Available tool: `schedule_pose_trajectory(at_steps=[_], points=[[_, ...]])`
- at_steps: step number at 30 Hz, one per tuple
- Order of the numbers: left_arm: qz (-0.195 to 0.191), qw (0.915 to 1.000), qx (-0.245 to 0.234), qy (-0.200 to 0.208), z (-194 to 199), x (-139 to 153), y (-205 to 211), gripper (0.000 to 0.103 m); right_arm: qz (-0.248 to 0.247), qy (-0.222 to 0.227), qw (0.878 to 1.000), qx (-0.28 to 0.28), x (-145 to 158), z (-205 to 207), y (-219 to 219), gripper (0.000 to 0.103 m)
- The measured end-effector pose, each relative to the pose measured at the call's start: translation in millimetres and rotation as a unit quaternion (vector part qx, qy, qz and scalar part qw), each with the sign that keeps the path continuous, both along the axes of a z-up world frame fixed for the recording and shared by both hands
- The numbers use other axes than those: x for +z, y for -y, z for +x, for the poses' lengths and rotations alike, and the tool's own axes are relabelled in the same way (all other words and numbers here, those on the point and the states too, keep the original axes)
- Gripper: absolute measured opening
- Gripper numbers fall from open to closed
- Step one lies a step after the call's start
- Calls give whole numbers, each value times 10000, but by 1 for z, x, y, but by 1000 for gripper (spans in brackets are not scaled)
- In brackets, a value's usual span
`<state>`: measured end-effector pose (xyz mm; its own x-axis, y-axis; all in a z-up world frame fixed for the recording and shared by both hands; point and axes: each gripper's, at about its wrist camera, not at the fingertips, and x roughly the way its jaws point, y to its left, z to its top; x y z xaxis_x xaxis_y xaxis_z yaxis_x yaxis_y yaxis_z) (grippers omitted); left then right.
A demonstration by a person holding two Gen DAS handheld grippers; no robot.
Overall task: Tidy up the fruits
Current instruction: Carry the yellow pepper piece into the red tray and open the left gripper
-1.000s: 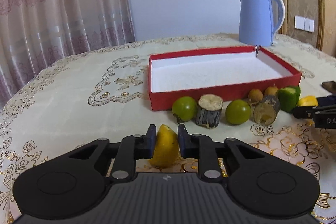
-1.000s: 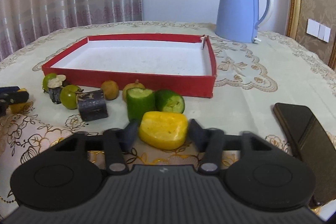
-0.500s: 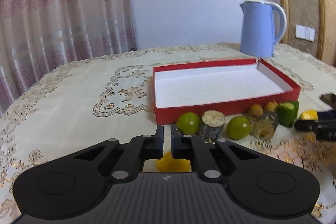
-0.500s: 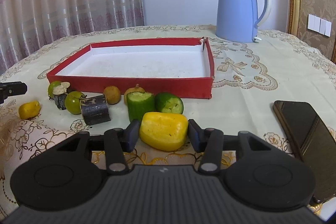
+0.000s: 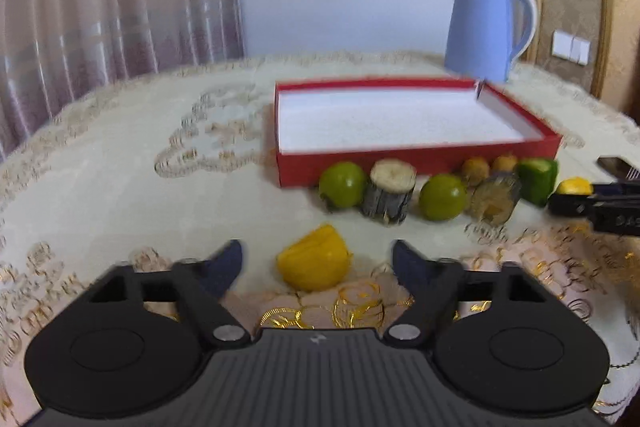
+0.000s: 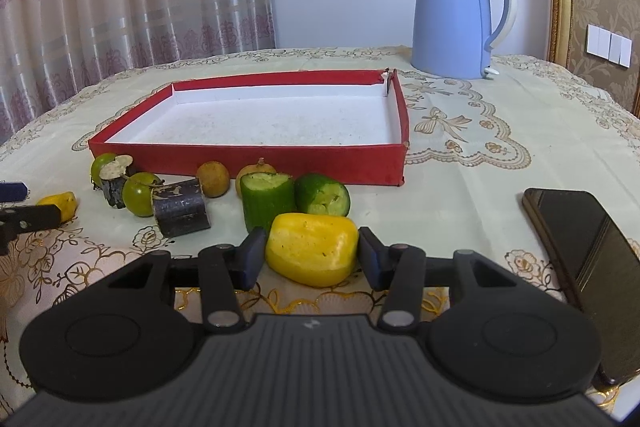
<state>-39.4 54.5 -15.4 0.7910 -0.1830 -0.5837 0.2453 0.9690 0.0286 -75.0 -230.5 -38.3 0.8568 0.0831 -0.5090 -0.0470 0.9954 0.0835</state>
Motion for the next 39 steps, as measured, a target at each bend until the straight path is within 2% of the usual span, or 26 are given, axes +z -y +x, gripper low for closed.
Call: schedule_pose_trajectory(at_steps=[1,2,8,14,18,21,24,27,29,31,35,37,39], points=[[-9,9999,67,-144,5,-4,1,42,3,4,10000,-2,0,0,0,47],[-26,9999,91,-115,5,-4,0,40,12,6,10000,-2,0,0,1,47],[-185,9997,78,-106,1,3,-7,38,95,3,10000,2,1,1,3,47],[-156,9990,-193,385,7,37,7,38,168,19,9999,7,2,1,4,47],[-143,9978,-367,538,50,59,34,38,183,30,9998,0,2,1,3,47],[-24,9984,-366,430,100,59,63,39,197,38,9998,1,2,-1,3,47],[316,9988,-333,171,152,44,91,40,208,50,9998,6,4,-3,3,47],[576,9979,122,-262,176,32,100,41,231,73,9997,22,6,-6,4,47],[361,9990,217,-147,165,37,90,52,267,83,9996,20,7,-8,7,47],[179,9992,339,110,141,47,77,76,336,93,9994,5,8,-7,10,47],[120,9898,910,1089,72,61,52,90,489,158,9987,34,10,-6,12,47],[177,9836,1166,1362,50,59,47,94,521,201,9984,50,12,-6,10,47],[211,9791,1394,1467,37,50,43,95,503,245,9984,55,15,-6,8,47]])
